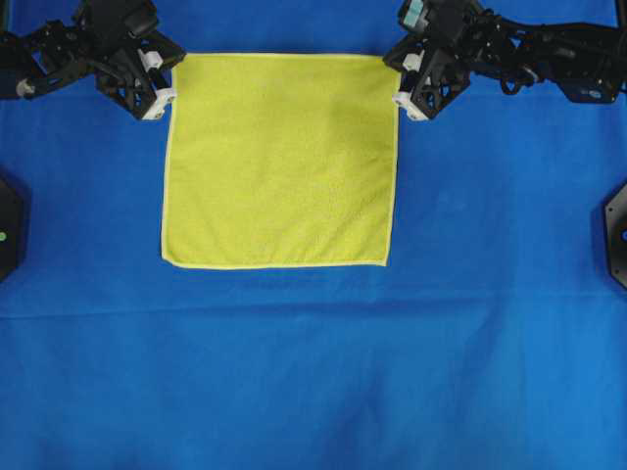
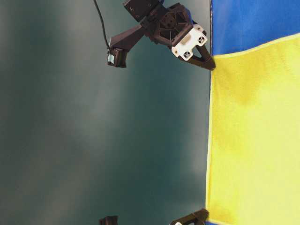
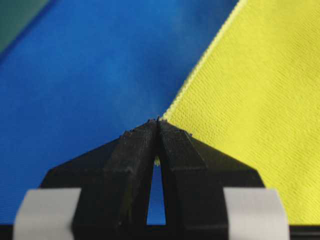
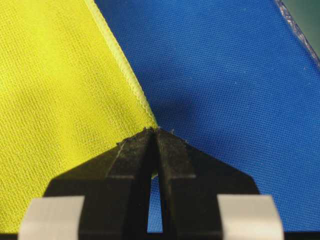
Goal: Fold the yellow towel.
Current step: 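Pull both far corners toward the near edge, folding the towel in half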
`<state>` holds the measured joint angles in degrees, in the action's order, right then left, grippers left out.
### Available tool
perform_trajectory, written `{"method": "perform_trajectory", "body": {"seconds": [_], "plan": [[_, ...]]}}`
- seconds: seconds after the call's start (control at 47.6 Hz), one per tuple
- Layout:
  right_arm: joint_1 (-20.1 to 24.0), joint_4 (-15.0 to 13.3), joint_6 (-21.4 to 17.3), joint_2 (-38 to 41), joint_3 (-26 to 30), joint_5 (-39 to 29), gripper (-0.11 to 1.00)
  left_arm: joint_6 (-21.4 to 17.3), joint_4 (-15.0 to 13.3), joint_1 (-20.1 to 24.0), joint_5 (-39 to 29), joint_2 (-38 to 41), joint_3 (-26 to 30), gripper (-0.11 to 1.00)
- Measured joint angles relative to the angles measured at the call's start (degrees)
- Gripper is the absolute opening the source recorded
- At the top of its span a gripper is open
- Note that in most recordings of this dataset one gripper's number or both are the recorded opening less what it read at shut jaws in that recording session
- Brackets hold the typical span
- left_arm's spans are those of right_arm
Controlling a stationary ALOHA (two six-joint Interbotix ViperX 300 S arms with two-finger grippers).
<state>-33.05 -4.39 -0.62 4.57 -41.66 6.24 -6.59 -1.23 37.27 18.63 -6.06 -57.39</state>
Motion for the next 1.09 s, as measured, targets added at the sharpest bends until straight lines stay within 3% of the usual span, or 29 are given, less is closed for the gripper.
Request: {"method": "perform_trajectory", "body": {"seconds": [0.231,0.42,0.818,1.091], "plan": [[3.34,0.97,-0.26,-1.05,-1.05,-1.05,0.02,0.97,0.00,-4.92,-3.60,-1.49,-1.23,0.02],[9.49,3.69,-0.18,-4.04,-4.13,-2.37,0.02,2.29,0.00,-13.45,-7.91,-5.19,-2.99,0.02],[22.41,10.90,-0.26,-6.50,-7.12,-2.99,0.02,9.58,0.00,-29.53,-14.50,-10.28,-6.33,0.02],[27.07,13.97,-0.35,-6.59,-7.03,-4.83,0.02,13.71,0.00,-36.91,-15.47,-10.37,-6.77,0.02]]}}
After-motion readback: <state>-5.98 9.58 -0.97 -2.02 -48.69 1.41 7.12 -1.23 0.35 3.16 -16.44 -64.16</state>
